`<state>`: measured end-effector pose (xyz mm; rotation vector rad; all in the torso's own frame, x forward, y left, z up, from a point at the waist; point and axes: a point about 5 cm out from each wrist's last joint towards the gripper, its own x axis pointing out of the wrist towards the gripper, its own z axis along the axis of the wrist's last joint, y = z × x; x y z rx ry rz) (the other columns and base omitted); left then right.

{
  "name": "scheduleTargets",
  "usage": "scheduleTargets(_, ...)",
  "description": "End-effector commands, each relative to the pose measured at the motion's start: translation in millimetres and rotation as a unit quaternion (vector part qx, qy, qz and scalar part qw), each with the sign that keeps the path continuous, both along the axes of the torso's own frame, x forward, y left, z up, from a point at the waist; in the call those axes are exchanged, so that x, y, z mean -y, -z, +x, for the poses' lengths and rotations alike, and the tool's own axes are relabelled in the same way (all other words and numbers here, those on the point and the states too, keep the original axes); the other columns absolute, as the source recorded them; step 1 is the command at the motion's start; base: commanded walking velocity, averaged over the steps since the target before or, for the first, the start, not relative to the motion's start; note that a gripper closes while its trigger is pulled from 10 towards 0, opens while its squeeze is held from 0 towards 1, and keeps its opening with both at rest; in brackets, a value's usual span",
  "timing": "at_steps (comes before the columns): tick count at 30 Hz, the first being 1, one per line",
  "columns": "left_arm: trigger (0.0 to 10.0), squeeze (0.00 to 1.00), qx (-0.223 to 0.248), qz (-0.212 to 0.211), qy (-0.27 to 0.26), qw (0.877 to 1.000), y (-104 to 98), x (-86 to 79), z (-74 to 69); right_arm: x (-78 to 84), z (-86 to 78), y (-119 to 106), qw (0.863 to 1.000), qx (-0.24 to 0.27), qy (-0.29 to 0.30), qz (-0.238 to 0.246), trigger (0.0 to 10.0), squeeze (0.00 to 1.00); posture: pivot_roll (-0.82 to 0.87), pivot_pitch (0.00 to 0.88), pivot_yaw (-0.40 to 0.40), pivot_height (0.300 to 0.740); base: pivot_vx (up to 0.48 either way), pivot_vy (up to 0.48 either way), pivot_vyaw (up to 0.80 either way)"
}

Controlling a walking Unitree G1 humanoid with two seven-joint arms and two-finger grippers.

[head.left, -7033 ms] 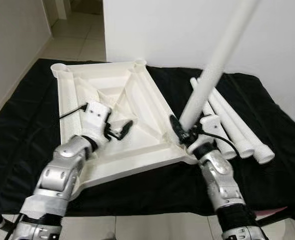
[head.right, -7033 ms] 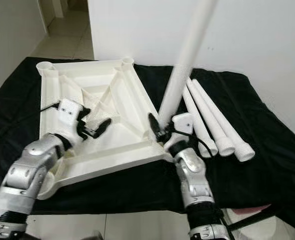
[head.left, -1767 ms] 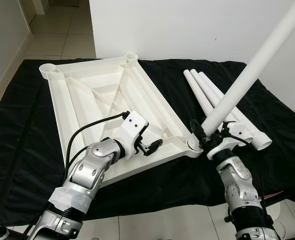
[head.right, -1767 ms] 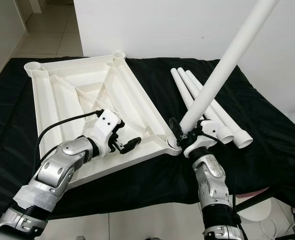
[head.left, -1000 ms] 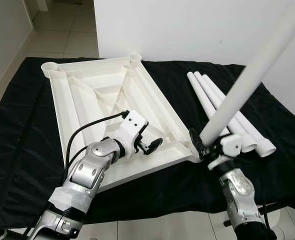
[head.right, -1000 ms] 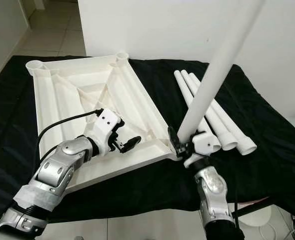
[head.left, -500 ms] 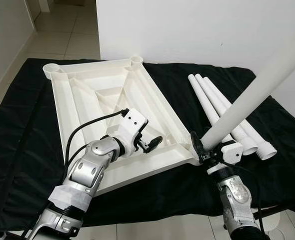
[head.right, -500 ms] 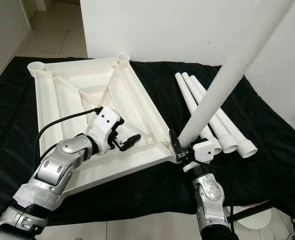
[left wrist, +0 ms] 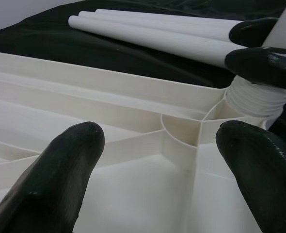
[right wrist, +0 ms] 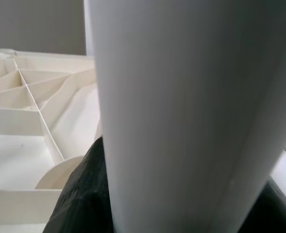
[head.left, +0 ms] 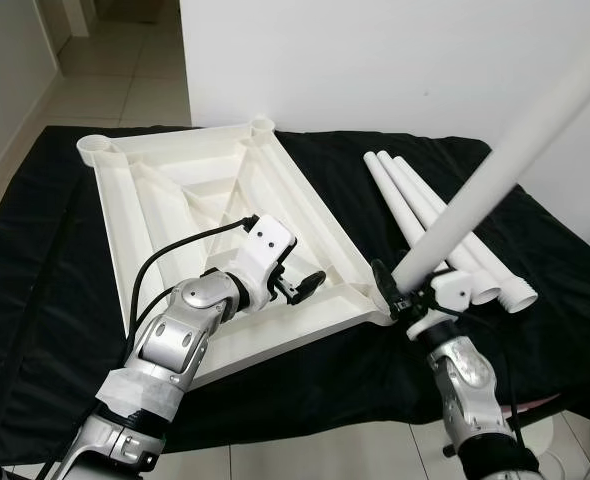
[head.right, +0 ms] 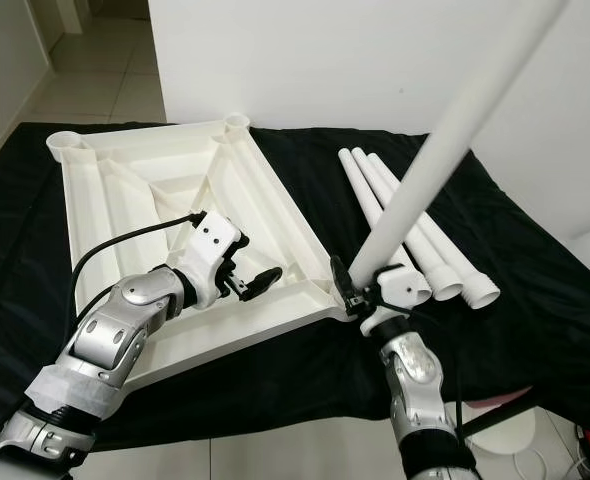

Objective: Building children table

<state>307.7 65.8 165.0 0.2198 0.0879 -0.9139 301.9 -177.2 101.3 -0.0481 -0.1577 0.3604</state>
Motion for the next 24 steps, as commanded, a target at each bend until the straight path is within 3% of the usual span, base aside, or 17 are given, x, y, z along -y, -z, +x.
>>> scheduleTargets(1,10.0,0.00,0.013,0.004,-0.016,1.000,-3,0.0,1.8,10.8,-13.6,58,0.981,-0.189,0.022,-0.024,10.0,0.00,0.05,0.061,-0.043,0.740,0.000,0.000,0.00)
scheduleTargets(8,10.0,0.00,0.016,0.002,-0.019,1.000,-4,-0.2,2.7,13.3,2.7,49,0.973,-0.225,0.034,0.036,10.0,0.00,0.05,0.060,-0.049,0.740,0.000,0.000,0.00)
scheduleTargets(24,10.0,0.00,0.018,-0.001,-0.020,1.000,-4,1.1,2.5,4.0,12.2,44,0.958,-0.282,0.001,0.054,10.0,0.00,0.04,0.067,-0.049,0.740,0.000,0.000,0.00)
